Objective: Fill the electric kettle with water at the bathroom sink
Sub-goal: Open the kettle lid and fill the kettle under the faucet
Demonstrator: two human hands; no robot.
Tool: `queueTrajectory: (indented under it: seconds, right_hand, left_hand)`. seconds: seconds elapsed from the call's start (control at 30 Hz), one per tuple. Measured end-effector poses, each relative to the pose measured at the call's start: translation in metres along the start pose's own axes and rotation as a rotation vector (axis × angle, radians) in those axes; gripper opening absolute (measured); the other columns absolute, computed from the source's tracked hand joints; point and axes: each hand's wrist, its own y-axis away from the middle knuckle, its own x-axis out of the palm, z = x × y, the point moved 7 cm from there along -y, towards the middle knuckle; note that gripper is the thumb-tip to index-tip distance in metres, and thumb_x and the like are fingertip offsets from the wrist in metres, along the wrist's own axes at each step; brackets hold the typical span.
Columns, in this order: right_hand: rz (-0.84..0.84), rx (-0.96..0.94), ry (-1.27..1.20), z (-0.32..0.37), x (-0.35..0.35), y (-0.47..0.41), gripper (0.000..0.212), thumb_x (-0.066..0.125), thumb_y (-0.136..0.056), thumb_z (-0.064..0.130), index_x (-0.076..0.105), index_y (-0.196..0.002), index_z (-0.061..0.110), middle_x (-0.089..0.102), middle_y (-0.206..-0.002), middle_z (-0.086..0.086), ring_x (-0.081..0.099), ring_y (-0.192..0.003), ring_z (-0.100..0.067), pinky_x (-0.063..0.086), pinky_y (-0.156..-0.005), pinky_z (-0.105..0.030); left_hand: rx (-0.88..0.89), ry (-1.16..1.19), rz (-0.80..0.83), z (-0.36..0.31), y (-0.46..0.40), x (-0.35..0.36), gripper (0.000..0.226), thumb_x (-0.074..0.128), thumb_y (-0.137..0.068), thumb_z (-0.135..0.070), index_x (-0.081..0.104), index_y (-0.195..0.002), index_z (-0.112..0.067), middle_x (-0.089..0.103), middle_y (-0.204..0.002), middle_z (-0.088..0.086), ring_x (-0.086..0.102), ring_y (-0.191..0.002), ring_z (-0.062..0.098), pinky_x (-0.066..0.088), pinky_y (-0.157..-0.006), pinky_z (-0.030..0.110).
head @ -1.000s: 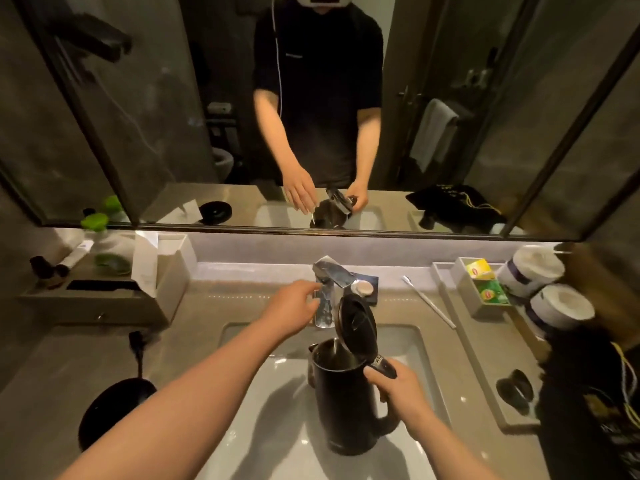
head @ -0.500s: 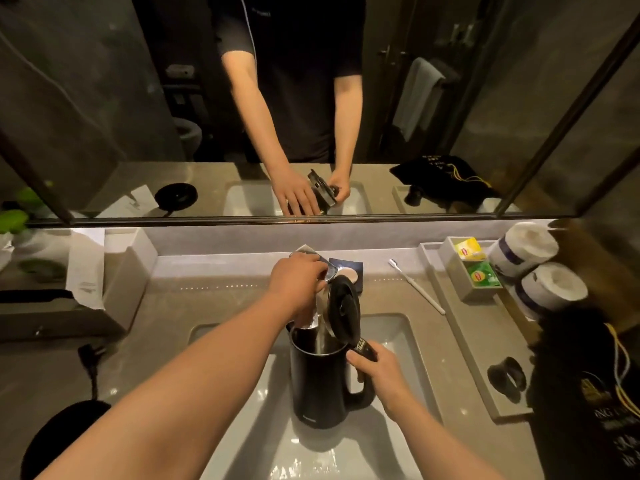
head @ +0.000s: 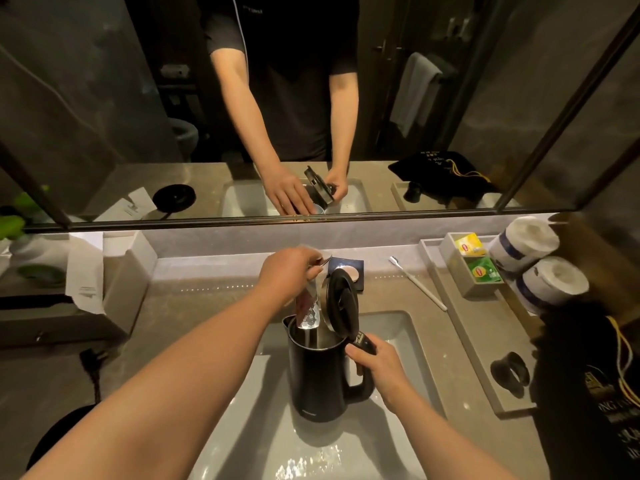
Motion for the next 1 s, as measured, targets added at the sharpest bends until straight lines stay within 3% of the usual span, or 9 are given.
queueTrajectory:
  seconds: [0.13, 0.4, 1.0]
  right_hand:
    - [-0.004, 0.004, 0.011, -0.002, 0.0, -0.001, 0.017, 0.075, -0.084, 0.02, 0.072, -0.093, 0.006, 0.063, -0.064, 0.002, 0.056, -0.064, -0.018, 0.049, -0.065, -0.034]
    - [-0.007, 0.01, 0.019, -0.008, 0.001, -0.003, 0.019, 0.074, -0.085, 0.02, 0.071, -0.095, 0.005, 0.064, -0.072, -0.005, 0.057, -0.065, -0.02, 0.051, -0.065, -0.033]
    - [-0.014, 0.019, 0.023, -0.015, 0.002, -0.008, 0.015, 0.074, -0.085, 0.025, 0.072, -0.094, 0.014, 0.068, -0.074, 0.001, 0.06, -0.069, -0.018, 0.053, -0.064, -0.028]
  left_hand:
    - [-0.045, 0.082, 0.052, 0.014, 0.007, 0.003, 0.026, 0.059, -0.088, -0.026, 0.062, -0.113, -0.029, 0.067, -0.11, -0.003, 0.059, -0.094, 0.019, 0.045, -0.07, 0.031]
    - [-0.034, 0.164, 0.068, 0.019, 0.019, 0.007, 0.032, 0.056, -0.082, -0.015, 0.061, -0.109, -0.03, 0.065, -0.11, -0.002, 0.058, -0.095, 0.022, 0.05, -0.077, 0.038]
    - [-0.028, 0.23, 0.092, 0.02, 0.023, 0.011, 0.045, 0.058, -0.079, -0.006, 0.057, -0.119, -0.027, 0.06, -0.122, 0.002, 0.055, -0.106, 0.022, 0.04, -0.079, 0.028]
